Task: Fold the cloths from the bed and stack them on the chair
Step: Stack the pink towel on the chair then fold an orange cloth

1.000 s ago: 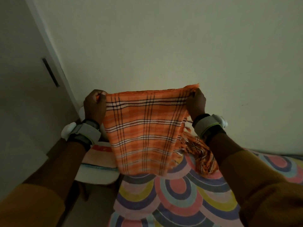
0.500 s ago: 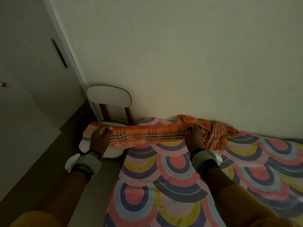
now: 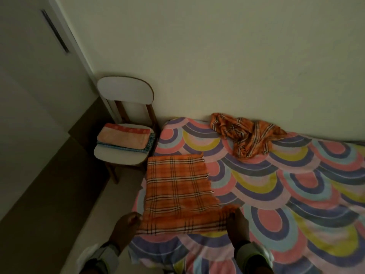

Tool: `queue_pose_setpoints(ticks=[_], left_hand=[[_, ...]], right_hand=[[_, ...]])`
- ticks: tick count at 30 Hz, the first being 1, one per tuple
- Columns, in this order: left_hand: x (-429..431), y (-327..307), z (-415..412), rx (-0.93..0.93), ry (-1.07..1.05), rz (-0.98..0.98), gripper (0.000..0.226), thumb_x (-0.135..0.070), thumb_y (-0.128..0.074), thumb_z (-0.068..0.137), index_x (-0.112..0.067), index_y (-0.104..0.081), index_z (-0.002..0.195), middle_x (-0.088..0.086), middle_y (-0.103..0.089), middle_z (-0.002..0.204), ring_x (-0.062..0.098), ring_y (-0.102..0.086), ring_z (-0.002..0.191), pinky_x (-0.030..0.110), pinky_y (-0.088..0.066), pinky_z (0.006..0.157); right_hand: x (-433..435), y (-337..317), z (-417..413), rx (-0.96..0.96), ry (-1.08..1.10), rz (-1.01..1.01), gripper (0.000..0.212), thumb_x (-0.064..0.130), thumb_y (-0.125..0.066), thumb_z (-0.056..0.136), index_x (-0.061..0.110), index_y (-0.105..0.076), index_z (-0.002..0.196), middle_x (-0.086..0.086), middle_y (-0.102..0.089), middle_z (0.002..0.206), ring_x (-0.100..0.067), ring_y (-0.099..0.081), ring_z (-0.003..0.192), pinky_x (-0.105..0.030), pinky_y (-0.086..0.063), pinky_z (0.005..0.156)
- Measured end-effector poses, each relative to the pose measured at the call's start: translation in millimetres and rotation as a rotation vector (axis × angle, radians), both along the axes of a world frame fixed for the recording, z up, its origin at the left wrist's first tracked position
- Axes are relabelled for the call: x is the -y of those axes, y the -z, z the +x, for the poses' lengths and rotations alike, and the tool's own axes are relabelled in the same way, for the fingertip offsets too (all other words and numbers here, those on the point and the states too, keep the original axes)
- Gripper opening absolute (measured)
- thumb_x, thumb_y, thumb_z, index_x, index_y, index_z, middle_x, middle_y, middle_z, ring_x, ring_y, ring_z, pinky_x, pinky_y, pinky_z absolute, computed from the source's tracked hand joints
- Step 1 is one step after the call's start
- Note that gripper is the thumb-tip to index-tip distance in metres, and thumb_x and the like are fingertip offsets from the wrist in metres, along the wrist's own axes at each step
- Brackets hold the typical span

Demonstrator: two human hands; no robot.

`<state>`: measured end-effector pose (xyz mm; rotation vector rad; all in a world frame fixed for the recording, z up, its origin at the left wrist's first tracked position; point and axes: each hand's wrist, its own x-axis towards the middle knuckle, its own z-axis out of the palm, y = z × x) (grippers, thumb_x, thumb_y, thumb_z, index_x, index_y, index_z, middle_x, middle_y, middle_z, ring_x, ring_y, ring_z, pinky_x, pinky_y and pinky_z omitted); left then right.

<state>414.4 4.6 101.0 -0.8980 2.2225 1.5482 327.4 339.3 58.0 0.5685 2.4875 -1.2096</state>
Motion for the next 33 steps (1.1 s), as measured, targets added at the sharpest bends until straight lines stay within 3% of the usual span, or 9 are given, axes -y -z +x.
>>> queue_pose_setpoints(ticks=[2, 5, 8, 12, 15, 18, 23, 29, 33], left_hand=[[-1, 3, -2, 0.031, -0.013, 0.005, 0.019, -0.001, -0.049, 0.093, -0.001, -0.061, 0.078, 0.020, -0.065, 0.078, 0.031, -0.066, 0.074, 0.033, -0.058, 0.063], [7, 20, -24, 0.029, 0.028, -0.043, 0.018, -0.012, -0.052, 0.094, -0.013, -0.064, 0.080, 0.018, -0.067, 0.086, 0.035, -0.066, 0.085, 0.050, -0.055, 0.078], [15, 37, -71, -0.017, 0.040, -0.137, 0.017, -0.014, -0.052, 0.094, -0.022, -0.061, 0.081, 0.017, -0.065, 0.095, 0.033, -0.061, 0.090, 0.047, -0.049, 0.081], [33, 74, -155, -0.113, -0.053, -0.183, 0.009, -0.011, -0.055, 0.092, -0.008, -0.062, 0.097, 0.021, -0.062, 0.108, 0.028, -0.056, 0.098, 0.033, -0.040, 0.083], [58, 126, -224, -0.164, -0.133, -0.192, 0.017, -0.008, -0.058, 0.089, 0.002, -0.063, 0.102, 0.026, -0.062, 0.110, 0.036, -0.056, 0.106, 0.041, -0.043, 0.091], [82, 184, -287, -0.196, -0.113, -0.236, 0.018, -0.011, -0.060, 0.089, 0.000, -0.065, 0.102, 0.026, -0.064, 0.109, 0.040, -0.058, 0.106, 0.051, -0.046, 0.095], [106, 245, -353, -0.252, -0.121, -0.399, 0.024, -0.014, -0.063, 0.087, 0.001, -0.067, 0.104, 0.027, -0.066, 0.107, 0.039, -0.059, 0.103, 0.039, -0.045, 0.090], [123, 298, -352, -0.172, 0.039, -0.648, 0.041, -0.030, -0.054, 0.090, 0.000, -0.056, 0.117, 0.027, -0.058, 0.115, 0.044, -0.053, 0.108, 0.050, -0.043, 0.090], [86, 305, -277, -0.447, 0.313, -0.839, 0.061, -0.039, -0.043, 0.089, 0.000, -0.036, 0.135, 0.025, -0.043, 0.136, 0.038, -0.038, 0.127, 0.050, -0.030, 0.106]], right_hand=[[0, 8, -1, 0.025, -0.017, 0.021, 0.027, 0.007, -0.045, 0.090, 0.007, -0.055, 0.115, -0.017, -0.066, 0.098, -0.036, -0.060, 0.088, -0.041, -0.050, 0.073], [9, 13, -24, 0.021, -0.051, -0.016, 0.020, 0.007, -0.043, 0.092, 0.008, -0.056, 0.107, -0.011, -0.065, 0.092, -0.035, -0.060, 0.088, -0.041, -0.049, 0.072], [25, 21, -73, -0.051, -0.101, -0.017, 0.017, -0.001, -0.043, 0.090, 0.011, -0.054, 0.097, -0.005, -0.060, 0.084, -0.030, -0.057, 0.083, -0.035, -0.044, 0.069], [48, 71, -160, -0.109, -0.107, 0.049, 0.024, -0.001, -0.045, 0.089, 0.003, -0.055, 0.111, -0.021, -0.062, 0.097, -0.034, -0.057, 0.087, -0.039, -0.045, 0.072], [70, 122, -229, -0.150, -0.171, 0.126, 0.029, 0.001, -0.044, 0.091, 0.000, -0.055, 0.118, -0.027, -0.062, 0.109, -0.044, -0.057, 0.100, -0.047, -0.047, 0.083], [93, 175, -292, -0.203, -0.189, 0.173, 0.026, 0.002, -0.044, 0.091, -0.004, -0.055, 0.114, -0.029, -0.060, 0.110, -0.046, -0.055, 0.102, -0.045, -0.042, 0.081], [121, 230, -357, -0.257, -0.191, 0.203, 0.023, 0.006, -0.043, 0.095, -0.007, -0.056, 0.110, -0.032, -0.059, 0.113, -0.047, -0.054, 0.106, -0.043, -0.039, 0.080], [128, 273, -356, -0.117, -0.160, 0.163, 0.041, 0.011, -0.049, 0.093, 0.004, -0.041, 0.132, -0.026, -0.052, 0.129, -0.044, -0.050, 0.117, -0.047, -0.042, 0.091], [123, 273, -290, -0.197, -0.286, 0.288, 0.071, 0.027, -0.060, 0.088, 0.006, -0.024, 0.146, -0.019, -0.029, 0.151, -0.037, -0.028, 0.139, -0.054, -0.029, 0.110]])
